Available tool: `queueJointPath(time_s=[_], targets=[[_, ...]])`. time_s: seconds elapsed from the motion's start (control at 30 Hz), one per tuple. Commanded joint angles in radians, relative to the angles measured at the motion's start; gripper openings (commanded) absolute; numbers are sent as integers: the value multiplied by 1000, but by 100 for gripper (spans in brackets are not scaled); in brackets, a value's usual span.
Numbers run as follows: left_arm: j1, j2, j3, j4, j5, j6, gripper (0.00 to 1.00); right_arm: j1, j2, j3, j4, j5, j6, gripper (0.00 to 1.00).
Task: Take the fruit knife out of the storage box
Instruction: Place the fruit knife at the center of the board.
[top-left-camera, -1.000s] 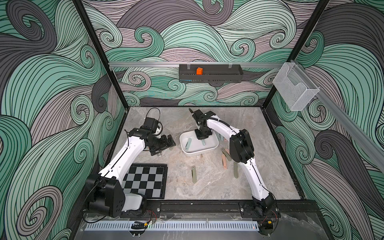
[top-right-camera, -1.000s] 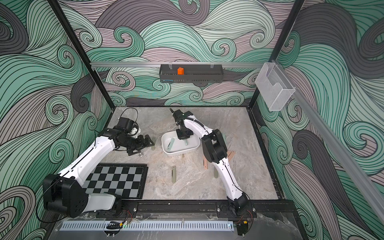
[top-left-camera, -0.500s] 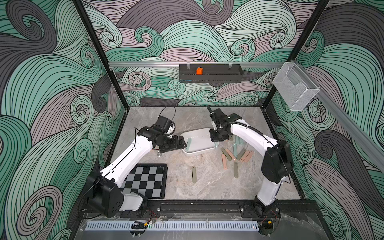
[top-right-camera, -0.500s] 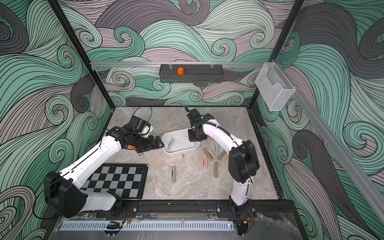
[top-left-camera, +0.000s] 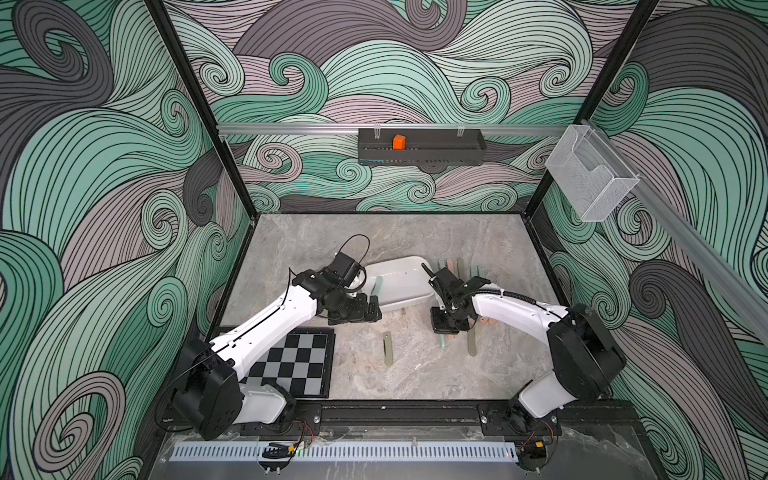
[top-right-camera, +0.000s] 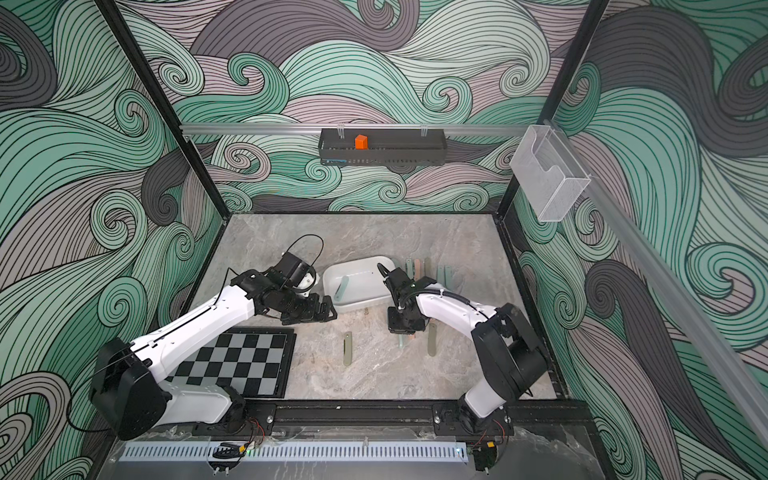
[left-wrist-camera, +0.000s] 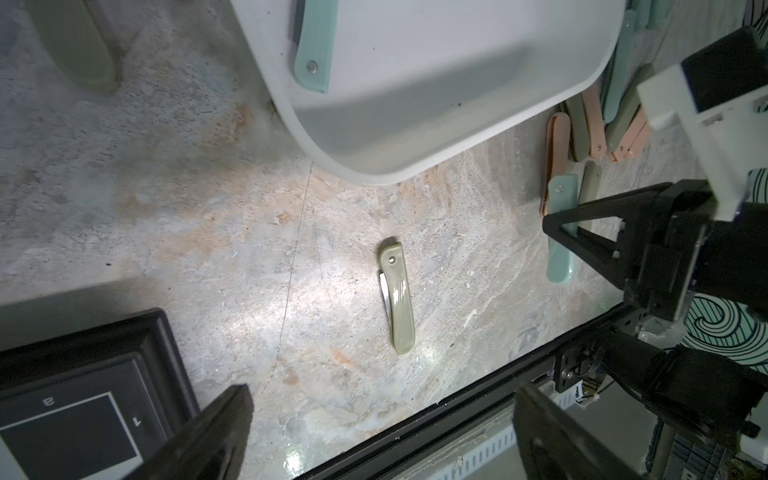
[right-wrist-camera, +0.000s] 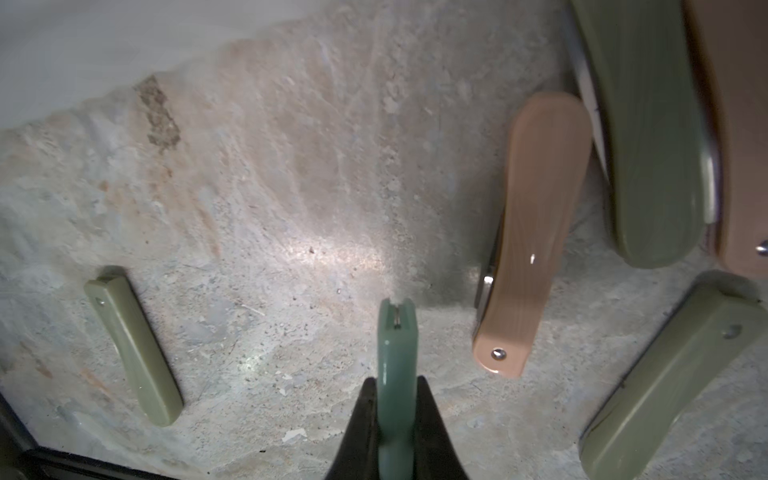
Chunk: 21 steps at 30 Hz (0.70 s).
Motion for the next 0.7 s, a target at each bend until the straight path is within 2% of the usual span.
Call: queueJointPath(time_s=[0.0, 0.07, 0.27, 0.4, 0.47, 0.67], targets=[[-7, -29, 24, -12, -24, 0, 99, 3, 5, -11, 46, -3, 34, 4], [-6, -30, 24, -12, -23, -3, 99, 3, 14, -16, 46, 2, 30, 10], [-7, -30, 25, -11, -24, -9, 99, 3, 29, -11, 19, 20, 24, 13], [-6, -24, 42, -16, -27, -7, 99, 3, 20, 12, -19, 41, 13, 27], [-7, -14, 61, -23, -28, -1, 99, 3, 13, 41, -48, 50, 7, 32], [-2, 23, 147, -68, -55, 16, 99, 11, -21, 215, -167, 86, -1, 34]])
